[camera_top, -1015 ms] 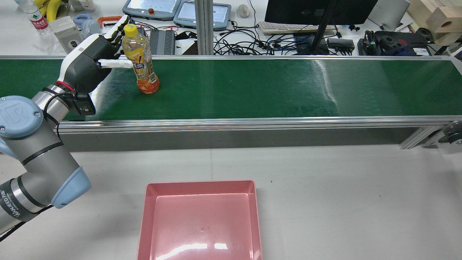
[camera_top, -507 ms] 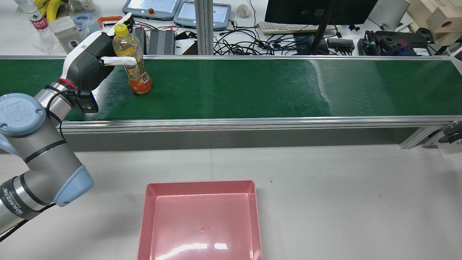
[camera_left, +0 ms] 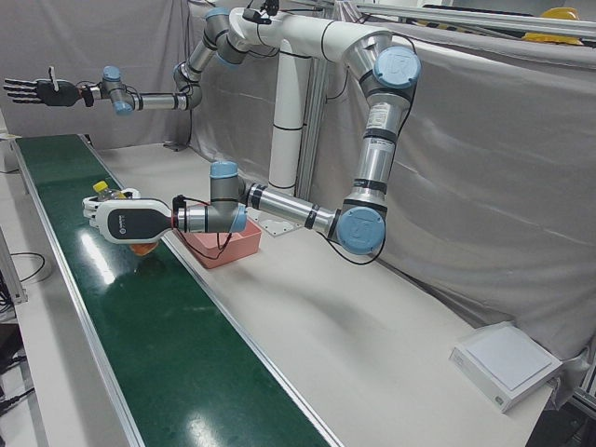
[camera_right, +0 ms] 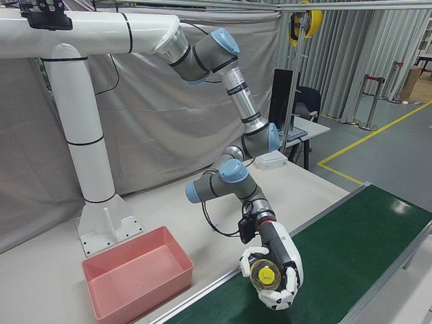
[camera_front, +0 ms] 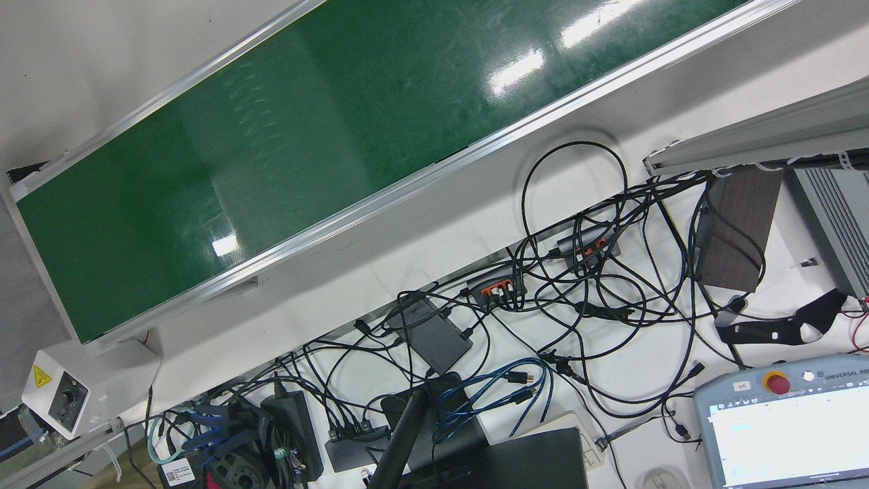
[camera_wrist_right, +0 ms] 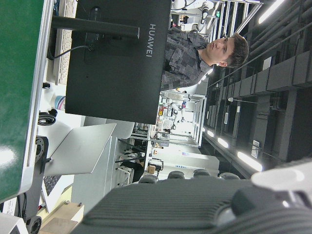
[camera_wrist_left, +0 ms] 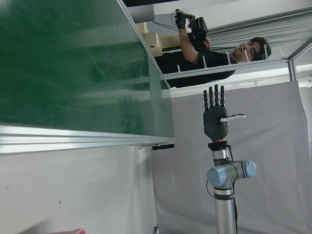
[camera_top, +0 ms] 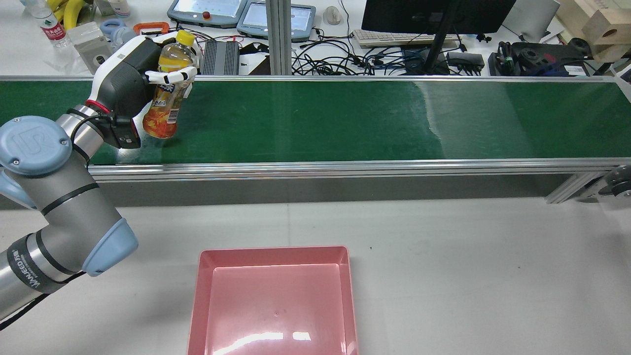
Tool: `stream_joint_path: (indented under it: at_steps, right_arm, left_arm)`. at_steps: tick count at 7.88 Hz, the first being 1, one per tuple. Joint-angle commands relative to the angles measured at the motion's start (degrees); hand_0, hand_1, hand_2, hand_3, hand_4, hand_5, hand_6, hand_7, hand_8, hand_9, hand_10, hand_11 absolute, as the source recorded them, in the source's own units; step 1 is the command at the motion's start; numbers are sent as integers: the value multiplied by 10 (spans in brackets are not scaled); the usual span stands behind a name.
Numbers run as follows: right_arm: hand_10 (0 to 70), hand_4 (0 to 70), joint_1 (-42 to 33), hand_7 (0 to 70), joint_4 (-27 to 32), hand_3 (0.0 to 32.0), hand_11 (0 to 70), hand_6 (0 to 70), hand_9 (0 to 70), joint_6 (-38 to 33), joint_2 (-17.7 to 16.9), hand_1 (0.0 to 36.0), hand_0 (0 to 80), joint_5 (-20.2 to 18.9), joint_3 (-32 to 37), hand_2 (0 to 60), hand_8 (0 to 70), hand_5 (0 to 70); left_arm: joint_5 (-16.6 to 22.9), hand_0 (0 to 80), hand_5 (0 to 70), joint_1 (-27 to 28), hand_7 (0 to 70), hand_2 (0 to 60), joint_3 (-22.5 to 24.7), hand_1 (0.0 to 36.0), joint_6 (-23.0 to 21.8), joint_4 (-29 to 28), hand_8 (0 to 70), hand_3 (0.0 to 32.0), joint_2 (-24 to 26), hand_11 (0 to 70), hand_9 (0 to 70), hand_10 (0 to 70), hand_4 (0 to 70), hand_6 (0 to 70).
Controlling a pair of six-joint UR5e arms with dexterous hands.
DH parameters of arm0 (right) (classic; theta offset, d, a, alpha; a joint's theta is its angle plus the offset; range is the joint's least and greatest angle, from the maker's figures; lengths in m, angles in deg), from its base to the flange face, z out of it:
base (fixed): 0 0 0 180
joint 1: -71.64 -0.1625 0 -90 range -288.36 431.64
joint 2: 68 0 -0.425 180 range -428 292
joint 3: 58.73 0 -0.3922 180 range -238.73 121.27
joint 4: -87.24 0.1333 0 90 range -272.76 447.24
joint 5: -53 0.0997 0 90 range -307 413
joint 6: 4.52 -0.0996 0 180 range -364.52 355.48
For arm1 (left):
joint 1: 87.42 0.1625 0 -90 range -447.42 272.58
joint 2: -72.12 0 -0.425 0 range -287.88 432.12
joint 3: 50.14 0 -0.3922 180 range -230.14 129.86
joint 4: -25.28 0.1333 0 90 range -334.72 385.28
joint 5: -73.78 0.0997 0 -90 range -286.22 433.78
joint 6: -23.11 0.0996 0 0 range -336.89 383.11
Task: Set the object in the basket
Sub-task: 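Close the left hand fingers around the orange bottle, then lift the bottle off the belt and carry it over the pink tray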
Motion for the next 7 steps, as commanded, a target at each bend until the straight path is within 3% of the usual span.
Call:
stream_joint_path:
  at_steps: [1, 3, 5, 7]
  right_arm:
    - [0, 0, 0, 0, 0, 0, 0, 0, 0, 0, 0, 0, 0, 0, 0, 0, 0, 0]
    - [0, 0, 0, 0, 0, 0, 0, 0, 0, 0, 0, 0, 0, 0, 0, 0, 0, 0]
    - [0, 0, 0, 0, 0, 0, 0, 0, 0, 0, 0, 0, 0, 0, 0, 0, 0, 0]
    - [0, 0, 0, 0, 0, 0, 0, 0, 0, 0, 0, 0, 0, 0, 0, 0, 0, 0]
  left_arm:
    - [5, 413, 596, 1, 669, 600, 41, 214, 2, 70, 612, 0, 32, 700, 700, 639, 280, 503]
    - [9, 416, 577, 33, 654, 600, 77, 211, 7, 102, 596, 0, 39, 700, 700, 613, 278, 490]
    - [9, 401, 586, 106, 666, 600, 127, 203, 10, 151, 597, 0, 39, 700, 700, 625, 281, 506]
    - [17, 385, 566, 169, 666, 600, 205, 178, 58, 199, 577, 0, 37, 700, 700, 601, 307, 513]
